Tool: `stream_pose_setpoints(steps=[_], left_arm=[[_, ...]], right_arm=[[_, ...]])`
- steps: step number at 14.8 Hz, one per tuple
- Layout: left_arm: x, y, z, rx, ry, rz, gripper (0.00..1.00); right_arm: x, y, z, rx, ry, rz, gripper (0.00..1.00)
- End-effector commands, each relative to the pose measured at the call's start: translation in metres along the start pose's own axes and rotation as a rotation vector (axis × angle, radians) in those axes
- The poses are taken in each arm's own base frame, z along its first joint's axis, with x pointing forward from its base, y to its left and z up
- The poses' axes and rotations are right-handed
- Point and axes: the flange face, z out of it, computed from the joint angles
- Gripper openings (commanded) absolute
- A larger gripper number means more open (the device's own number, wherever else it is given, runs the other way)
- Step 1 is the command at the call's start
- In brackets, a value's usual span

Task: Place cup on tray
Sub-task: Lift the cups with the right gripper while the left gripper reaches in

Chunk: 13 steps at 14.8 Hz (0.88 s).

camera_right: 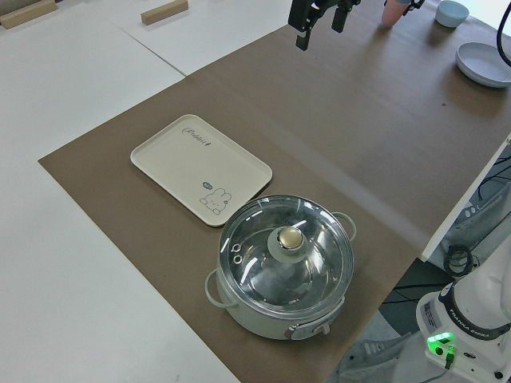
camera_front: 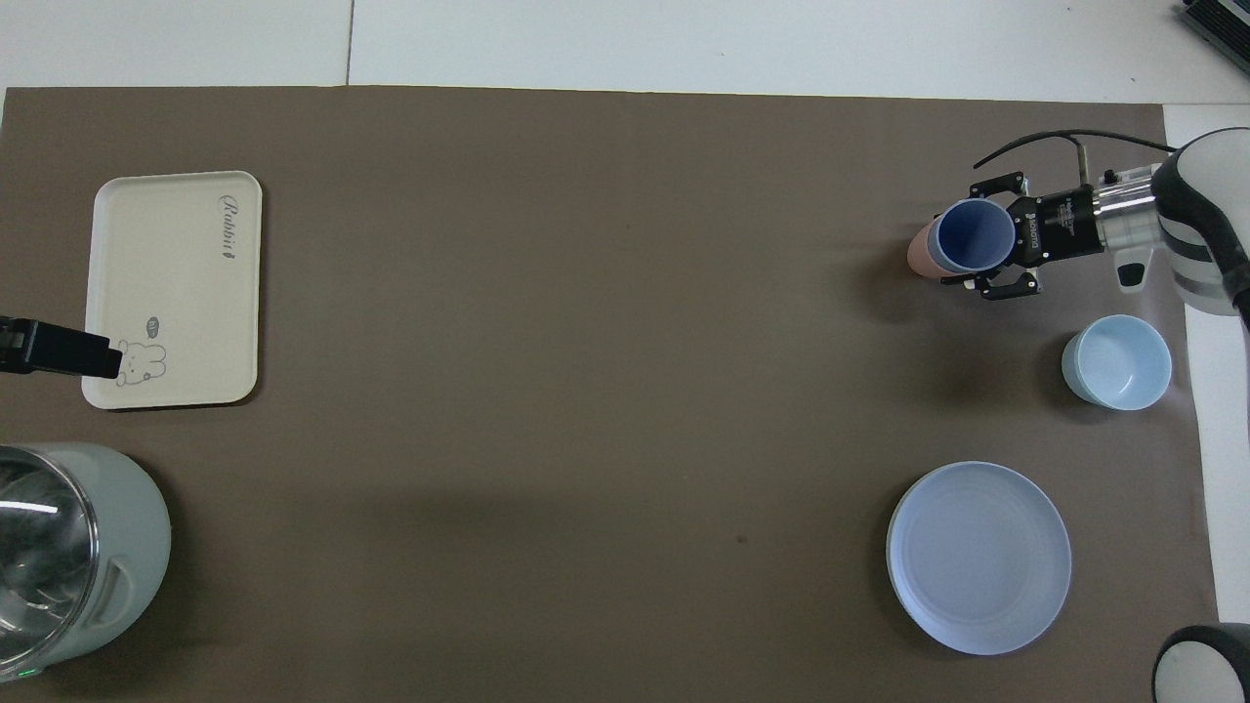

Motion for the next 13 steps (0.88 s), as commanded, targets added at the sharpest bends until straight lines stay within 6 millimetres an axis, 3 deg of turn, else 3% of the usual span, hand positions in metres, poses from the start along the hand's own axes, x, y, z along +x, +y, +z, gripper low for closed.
stream_pose_setpoints(steps=[1,2,5,13], left_arm=[[-0.004,-0.001,0.000,0.009,-0.003,-0.010,1.00],[-0.004,-0.001,0.000,0.009,-0.003,-0.010,1.00],[-0.004,-0.001,0.000,0.009,-0.003,-0.010,1.00],[-0.004,0.003,0.000,0.009,-0.005,-0.004,1.00]], right_arm=[[-0.012,0.012,0.007,0.036,-0.052,-0.007,0.00],[-0.016,0.013,0.007,0.035,-0.055,-0.008,0.00],[-0.060,0.011,0.013,0.009,-0.055,-0.038,0.00],[-0.222,0.024,0.053,-0.088,0.055,0.041,0.00]])
